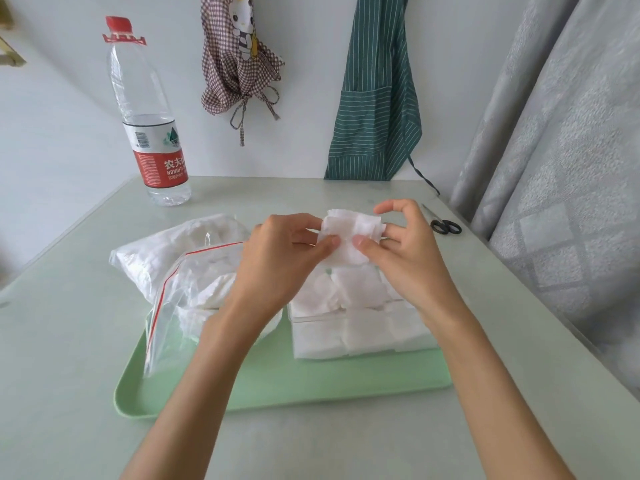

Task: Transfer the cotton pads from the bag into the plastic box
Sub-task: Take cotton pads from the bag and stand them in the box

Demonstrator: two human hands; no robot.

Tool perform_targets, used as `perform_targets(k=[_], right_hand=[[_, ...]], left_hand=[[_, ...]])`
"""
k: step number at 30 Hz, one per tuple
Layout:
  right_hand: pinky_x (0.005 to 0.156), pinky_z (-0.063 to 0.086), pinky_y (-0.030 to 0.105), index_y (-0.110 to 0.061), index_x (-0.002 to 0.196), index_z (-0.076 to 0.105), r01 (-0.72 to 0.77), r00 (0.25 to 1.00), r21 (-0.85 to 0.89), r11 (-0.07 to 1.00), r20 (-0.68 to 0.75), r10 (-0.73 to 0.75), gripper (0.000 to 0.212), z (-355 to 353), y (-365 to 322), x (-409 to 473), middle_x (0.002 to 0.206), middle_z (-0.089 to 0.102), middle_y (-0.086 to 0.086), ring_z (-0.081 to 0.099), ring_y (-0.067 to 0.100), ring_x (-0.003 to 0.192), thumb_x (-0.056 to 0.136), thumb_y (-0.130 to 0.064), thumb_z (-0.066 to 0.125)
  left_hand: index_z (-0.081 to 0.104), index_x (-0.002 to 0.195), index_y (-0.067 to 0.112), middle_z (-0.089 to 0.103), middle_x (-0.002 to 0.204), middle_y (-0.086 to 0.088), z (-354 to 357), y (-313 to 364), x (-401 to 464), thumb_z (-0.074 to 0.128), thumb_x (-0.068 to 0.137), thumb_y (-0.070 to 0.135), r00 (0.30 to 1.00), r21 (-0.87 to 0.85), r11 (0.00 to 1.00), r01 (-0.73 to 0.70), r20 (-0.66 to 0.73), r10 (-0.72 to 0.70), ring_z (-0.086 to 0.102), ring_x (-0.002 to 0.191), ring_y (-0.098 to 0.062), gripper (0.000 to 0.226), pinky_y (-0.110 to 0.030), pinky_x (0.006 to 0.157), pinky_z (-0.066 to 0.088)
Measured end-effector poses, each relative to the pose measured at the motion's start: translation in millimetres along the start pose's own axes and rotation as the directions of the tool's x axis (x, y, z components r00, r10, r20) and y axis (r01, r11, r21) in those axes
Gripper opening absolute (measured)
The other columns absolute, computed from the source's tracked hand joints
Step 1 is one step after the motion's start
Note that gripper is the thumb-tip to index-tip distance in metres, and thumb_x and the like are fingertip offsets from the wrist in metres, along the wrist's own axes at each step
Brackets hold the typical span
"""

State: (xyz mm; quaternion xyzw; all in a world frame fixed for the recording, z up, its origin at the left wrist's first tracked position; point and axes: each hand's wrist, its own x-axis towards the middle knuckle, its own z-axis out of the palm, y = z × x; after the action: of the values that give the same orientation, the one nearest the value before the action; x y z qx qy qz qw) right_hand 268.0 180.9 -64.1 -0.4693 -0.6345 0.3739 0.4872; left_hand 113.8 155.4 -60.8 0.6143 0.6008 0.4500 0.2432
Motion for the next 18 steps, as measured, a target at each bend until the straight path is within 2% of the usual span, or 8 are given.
perform_targets(k=[2, 5, 7, 9, 12, 14, 16, 18], right_hand=[[0.071, 0.051, 0.029, -0.021, 0.111, 0.046, -0.052, 0.998, -0.037, 0.998, 0.041, 0.053, 0.036, 0.2, 3.5, 0.5, 0.084, 0.07, 0.002, 0.064, 0.015, 0.07, 0.084, -0.011, 0.067], [0.073, 0.055, 0.027, -0.021, 0.111, 0.049, -0.219, 0.966, -0.01, 0.976, 0.137, 0.218, 0.036, -0.3, 8.1, 2.4, 0.095, 0.07, 0.004, 0.064, 0.012, 0.073, 0.083, -0.012, 0.069], [0.074, 0.057, 0.028, -0.017, 0.106, 0.049, -0.324, 0.929, 0.039, 0.945, 0.201, 0.31, 0.03, 0.2, 9.5, 2.2, 0.093, 0.07, 0.003, 0.064, 0.011, 0.074, 0.084, -0.009, 0.068], [0.072, 0.057, 0.027, -0.016, 0.098, 0.047, -0.367, 0.904, -0.001, 0.93, 0.237, 0.357, 0.026, -0.1, 8.3, 2.3, 0.094, 0.069, 0.005, 0.064, 0.011, 0.073, 0.085, -0.008, 0.068], [0.062, 0.058, 0.023, -0.015, 0.09, 0.045, -0.361, 0.874, -0.13, 0.923, 0.297, 0.384, 0.028, 2.6, 1.7, 7.6, 0.1, 0.065, 0.012, 0.064, 0.013, 0.071, 0.082, -0.007, 0.07], [0.052, 0.054, 0.018, -0.014, 0.086, 0.044, -0.334, 0.846, -0.232, 0.914, 0.353, 0.399, 0.028, 5.8, -3.5, 10.9, 0.092, 0.058, 0.011, 0.061, 0.012, 0.064, 0.081, -0.008, 0.072], [0.056, 0.054, 0.019, -0.015, 0.08, 0.043, -0.273, 0.821, -0.36, 0.892, 0.396, 0.411, 0.029, 8.8, -5.0, 12.3, 0.084, 0.056, 0.007, 0.06, 0.012, 0.06, 0.081, -0.009, 0.072], [0.066, 0.056, 0.024, -0.017, 0.078, 0.044, -0.218, 0.806, -0.463, 0.859, 0.411, 0.425, 0.03, 11.1, -1.8, 13.5, 0.078, 0.057, 0.004, 0.059, 0.013, 0.059, 0.08, -0.012, 0.073]], left_hand=[[0.068, 0.088, 0.027, 0.071, 0.08, 0.012, -11.3, 3.2, -3.1, 0.072, 0.08, 0.036, 0.999, 0.183, 0.983, 0.003, 0.053, -0.012, 0.067, 0.077, -0.003, 0.013, -0.029, 0.079, 0.053], [0.068, 0.092, 0.03, 0.067, 0.079, 0.016, -31.2, 8.7, -9.3, 0.071, 0.079, 0.036, 0.996, 0.411, 0.911, 0.004, 0.076, -0.039, 0.064, 0.082, -0.005, 0.014, -0.026, 0.076, 0.046], [0.069, 0.091, 0.031, 0.065, 0.078, 0.017, -39.3, 8.7, -10.6, 0.07, 0.081, 0.033, 0.999, 0.475, 0.88, 0.001, 0.045, -0.025, 0.062, 0.086, -0.008, 0.011, -0.027, 0.075, 0.043], [0.069, 0.092, 0.032, 0.067, 0.08, 0.017, -39.0, 7.1, -8.9, 0.068, 0.083, 0.028, 0.998, 0.47, 0.882, -0.038, 0.062, 0.01, 0.062, 0.087, -0.007, 0.01, -0.027, 0.076, 0.044], [0.068, 0.099, 0.034, 0.067, 0.095, 0.018, -32.2, 1.7, -6.7, 0.063, 0.087, 0.026, 0.985, 0.492, 0.861, -0.128, 0.161, 0.054, 0.059, 0.094, -0.003, 0.015, -0.022, 0.078, 0.04], [0.064, 0.107, 0.037, 0.063, 0.106, 0.019, -27.5, -2.9, -6.2, 0.061, 0.089, 0.031, 0.976, 0.575, 0.799, -0.174, 0.207, 0.064, 0.053, 0.105, -0.007, 0.019, -0.021, 0.077, 0.03], [0.062, 0.111, 0.039, 0.061, 0.113, 0.017, -24.9, -6.5, -5.2, 0.06, 0.089, 0.033, 0.97, 0.637, 0.743, -0.204, 0.235, 0.064, 0.046, 0.113, -0.01, 0.023, -0.023, 0.077, 0.026], [0.062, 0.112, 0.039, 0.061, 0.115, 0.013, -25.2, -8.7, -3.8, 0.06, 0.089, 0.034, 0.967, 0.64, 0.739, -0.21, 0.245, 0.063, 0.045, 0.114, -0.012, 0.023, -0.025, 0.08, 0.031]])
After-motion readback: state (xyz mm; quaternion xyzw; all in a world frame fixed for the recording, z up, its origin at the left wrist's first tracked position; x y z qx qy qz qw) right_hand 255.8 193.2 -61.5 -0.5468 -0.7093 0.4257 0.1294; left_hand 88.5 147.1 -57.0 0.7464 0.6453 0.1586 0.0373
